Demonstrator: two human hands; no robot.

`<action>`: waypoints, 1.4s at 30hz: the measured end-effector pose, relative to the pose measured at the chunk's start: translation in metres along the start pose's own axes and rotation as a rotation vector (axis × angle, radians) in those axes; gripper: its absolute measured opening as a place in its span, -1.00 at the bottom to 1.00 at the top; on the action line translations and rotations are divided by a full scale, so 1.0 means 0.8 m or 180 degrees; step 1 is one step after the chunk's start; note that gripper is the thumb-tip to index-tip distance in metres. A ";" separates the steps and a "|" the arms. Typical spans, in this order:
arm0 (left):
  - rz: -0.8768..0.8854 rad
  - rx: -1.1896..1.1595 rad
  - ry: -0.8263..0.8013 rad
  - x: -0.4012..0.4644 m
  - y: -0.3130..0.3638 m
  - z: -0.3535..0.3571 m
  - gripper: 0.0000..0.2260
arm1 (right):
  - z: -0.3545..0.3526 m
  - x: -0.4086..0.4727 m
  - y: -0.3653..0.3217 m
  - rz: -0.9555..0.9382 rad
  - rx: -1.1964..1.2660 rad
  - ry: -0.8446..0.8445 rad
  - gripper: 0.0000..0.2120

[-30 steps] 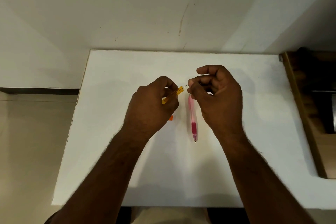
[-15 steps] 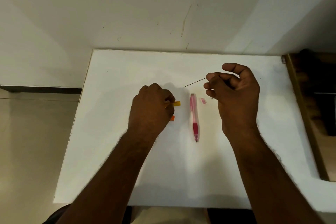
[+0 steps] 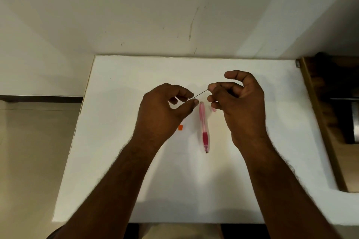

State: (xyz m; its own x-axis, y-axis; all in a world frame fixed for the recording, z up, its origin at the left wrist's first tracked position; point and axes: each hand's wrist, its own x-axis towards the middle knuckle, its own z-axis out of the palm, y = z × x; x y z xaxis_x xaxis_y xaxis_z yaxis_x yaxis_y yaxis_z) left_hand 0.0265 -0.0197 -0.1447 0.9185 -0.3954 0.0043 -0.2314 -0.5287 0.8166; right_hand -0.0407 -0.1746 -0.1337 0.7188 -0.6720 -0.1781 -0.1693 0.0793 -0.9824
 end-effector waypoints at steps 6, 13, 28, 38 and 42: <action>-0.0057 -0.0209 0.0111 0.000 0.002 0.002 -0.94 | 0.004 -0.002 -0.002 0.0349 -0.0005 -0.0222 -0.67; -0.0054 -0.0258 0.0022 -0.006 0.010 0.010 -0.94 | 0.006 -0.007 0.001 0.0574 -0.0392 -0.0621 -0.91; -0.0327 0.1886 -0.0440 -0.032 0.014 0.071 -0.58 | -0.015 0.007 -0.003 0.0373 0.0089 0.0543 -0.91; 0.0037 0.0966 0.0186 -0.024 0.034 0.035 -0.81 | -0.011 0.004 -0.015 0.0438 0.0717 0.0265 -0.84; -0.0020 0.0802 0.0271 -0.024 0.033 0.025 -0.88 | -0.007 0.000 -0.022 0.0441 0.0975 0.0033 -0.83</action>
State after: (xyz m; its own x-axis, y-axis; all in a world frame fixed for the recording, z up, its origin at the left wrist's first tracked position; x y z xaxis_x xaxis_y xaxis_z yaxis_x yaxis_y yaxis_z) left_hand -0.0037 -0.0412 -0.1345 0.9414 -0.3324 0.0570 -0.2884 -0.7055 0.6474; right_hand -0.0417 -0.1801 -0.1161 0.6959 -0.6469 -0.3120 -0.0532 0.3869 -0.9206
